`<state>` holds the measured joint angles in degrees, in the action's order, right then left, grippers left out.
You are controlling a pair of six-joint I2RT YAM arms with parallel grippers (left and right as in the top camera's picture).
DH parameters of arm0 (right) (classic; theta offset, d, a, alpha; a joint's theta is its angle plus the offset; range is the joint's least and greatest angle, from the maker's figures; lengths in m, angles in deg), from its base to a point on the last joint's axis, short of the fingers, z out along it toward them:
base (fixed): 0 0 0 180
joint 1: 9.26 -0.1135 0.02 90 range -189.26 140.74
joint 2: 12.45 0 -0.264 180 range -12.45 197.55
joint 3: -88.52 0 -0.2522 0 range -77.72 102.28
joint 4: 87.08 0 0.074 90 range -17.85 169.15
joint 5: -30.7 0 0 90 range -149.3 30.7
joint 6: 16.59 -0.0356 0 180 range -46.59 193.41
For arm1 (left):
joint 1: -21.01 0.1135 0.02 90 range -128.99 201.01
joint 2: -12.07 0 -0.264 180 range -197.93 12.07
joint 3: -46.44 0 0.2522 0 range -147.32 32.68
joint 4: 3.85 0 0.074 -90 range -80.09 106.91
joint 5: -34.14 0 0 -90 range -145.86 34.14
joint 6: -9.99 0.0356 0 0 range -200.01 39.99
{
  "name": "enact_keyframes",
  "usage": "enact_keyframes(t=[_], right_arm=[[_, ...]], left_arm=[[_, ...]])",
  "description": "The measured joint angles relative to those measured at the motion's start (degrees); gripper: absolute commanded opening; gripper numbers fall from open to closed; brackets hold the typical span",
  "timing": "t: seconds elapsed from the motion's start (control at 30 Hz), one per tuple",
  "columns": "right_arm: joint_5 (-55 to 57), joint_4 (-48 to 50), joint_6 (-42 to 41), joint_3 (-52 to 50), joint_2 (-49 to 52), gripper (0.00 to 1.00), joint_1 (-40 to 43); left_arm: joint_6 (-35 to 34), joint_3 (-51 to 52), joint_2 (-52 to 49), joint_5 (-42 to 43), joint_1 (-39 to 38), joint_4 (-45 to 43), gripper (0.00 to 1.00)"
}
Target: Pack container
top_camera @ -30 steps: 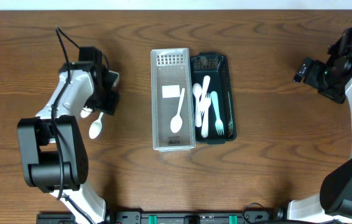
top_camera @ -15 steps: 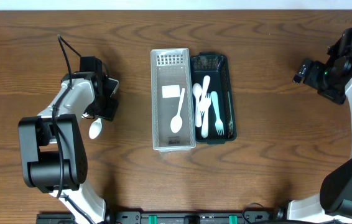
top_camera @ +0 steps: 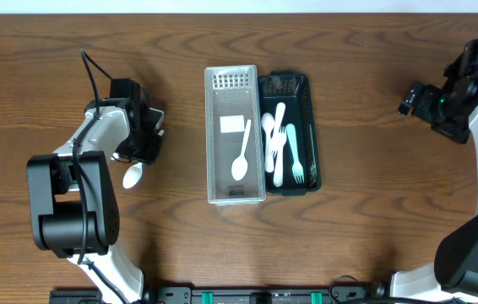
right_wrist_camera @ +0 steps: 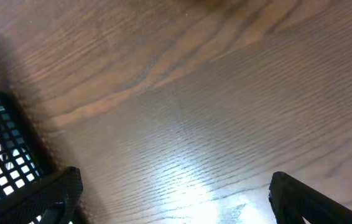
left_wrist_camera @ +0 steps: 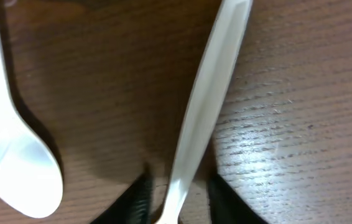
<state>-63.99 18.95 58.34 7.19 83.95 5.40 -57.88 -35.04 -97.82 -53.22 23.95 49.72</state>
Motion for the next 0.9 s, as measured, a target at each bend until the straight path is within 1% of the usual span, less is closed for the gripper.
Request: enact_keyframes(t=[0.03, 0.07, 0.1, 0.23, 0.4, 0.5, 0.63, 0.77, 0.9], right_arm=[[0.0, 0.0, 0.0, 0.0, 0.0, 0.99, 0.0], [0.0, 0.0, 0.0, 0.0, 0.0, 0.99, 0.0], [0.0, 0.0, 0.0, 0.0, 0.0, 0.99, 0.0], [0.0, 0.0, 0.0, 0.0, 0.0, 0.99, 0.0], [0.0, 0.0, -0.1, 0.0, 0.0, 0.99, 0.0], [0.0, 0.0, -0.7, 0.0, 0.0, 0.99, 0.0], [0.0, 0.3, -1.7, 0.0, 0.0, 0.99, 0.0], [0.0, 0.7, -2.3, 0.0, 0.0, 0.99, 0.0], [0.0, 0.7, -2.5, 0.0, 0.0, 0.99, 0.0]], left_arm=[[-0.3, 0.0, 0.0, 0.2, 0.0, 0.0, 0.14], [-0.5, 0.0, 0.0, 0.3, 0.0, -0.1, 0.07], [-1.3, 0.0, 0.0, 0.3, 0.0, -0.1, 0.06], [-3.9, -0.5, 0.0, 0.4, 0.0, 1.1, 0.06], [-7.0, -4.1, 0.5, 0.3, -0.8, 7.7, 0.06], [-8.7, -7.1, 3.1, 0.4, -2.4, 11.1, 0.06], [-12.0, -10.9, 9.6, 0.4, -6.7, 14.2, 0.06], [-16.5, -12.7, 16.1, 1.5, -13.1, 14.5, 0.06], [-18.9, -12.9, 19.0, 1.7, -19.3, 15.1, 0.06]])
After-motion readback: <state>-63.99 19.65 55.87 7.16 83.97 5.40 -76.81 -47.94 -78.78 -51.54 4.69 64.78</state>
